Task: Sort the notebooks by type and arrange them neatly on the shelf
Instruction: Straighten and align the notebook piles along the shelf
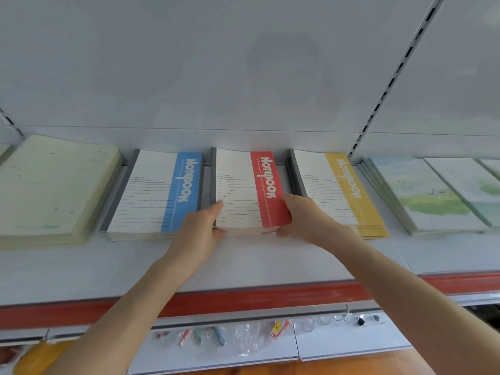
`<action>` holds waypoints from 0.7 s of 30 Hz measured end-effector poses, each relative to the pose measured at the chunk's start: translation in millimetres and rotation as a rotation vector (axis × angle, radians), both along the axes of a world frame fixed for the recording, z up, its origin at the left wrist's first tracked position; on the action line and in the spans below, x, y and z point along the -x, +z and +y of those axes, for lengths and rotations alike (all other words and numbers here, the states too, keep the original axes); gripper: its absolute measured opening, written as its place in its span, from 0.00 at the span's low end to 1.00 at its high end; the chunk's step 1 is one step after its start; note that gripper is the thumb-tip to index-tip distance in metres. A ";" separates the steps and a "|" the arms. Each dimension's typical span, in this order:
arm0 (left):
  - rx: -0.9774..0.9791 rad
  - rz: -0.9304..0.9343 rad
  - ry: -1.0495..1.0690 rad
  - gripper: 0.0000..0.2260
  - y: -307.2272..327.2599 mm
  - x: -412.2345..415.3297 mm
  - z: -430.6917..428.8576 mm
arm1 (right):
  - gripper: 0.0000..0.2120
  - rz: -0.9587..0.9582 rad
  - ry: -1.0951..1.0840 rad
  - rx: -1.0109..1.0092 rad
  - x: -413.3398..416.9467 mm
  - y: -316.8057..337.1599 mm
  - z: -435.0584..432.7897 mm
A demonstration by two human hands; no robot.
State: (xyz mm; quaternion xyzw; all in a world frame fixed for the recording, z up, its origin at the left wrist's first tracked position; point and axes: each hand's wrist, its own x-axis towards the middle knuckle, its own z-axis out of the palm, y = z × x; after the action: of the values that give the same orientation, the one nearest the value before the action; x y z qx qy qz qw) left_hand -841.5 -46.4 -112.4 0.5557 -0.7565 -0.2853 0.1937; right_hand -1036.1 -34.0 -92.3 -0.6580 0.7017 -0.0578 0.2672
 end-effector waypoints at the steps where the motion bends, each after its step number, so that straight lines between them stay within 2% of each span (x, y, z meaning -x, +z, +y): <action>1: -0.006 0.001 0.002 0.26 0.2 -0.2 -0.3 | 0.21 0.005 -0.003 -0.003 -0.7 -0.1 -0.4; 5: -0.012 -0.052 -0.016 0.27 2.3 0.7 0.6 | 0.20 -0.002 -0.017 -0.011 -2.3 0.0 0.1; 9: 0.025 -0.028 0.041 0.20 4.3 5.0 5.3 | 0.20 0.011 -0.028 -0.002 -3.8 0.6 0.8; 13: 0.010 -0.045 0.043 0.19 1.4 4.0 3.2 | 0.20 0.016 -0.018 0.004 -4.9 3.7 0.0; 18: 0.052 -0.100 0.031 0.27 -9.1 0.8 6.9 | 0.23 0.023 -0.017 0.003 -5.4 -0.7 6.5; 21: 0.074 -0.090 0.060 0.27 -13.8 0.7 8.2 | 0.22 0.082 -0.019 0.031 -8.1 -8.1 8.2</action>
State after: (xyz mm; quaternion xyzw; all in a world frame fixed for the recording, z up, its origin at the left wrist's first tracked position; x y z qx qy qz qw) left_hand -842.2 -38.3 -126.1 0.5827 -0.7575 -0.2261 0.1885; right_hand -1028.0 -25.8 -100.4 -0.6570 0.7174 -0.0441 0.2275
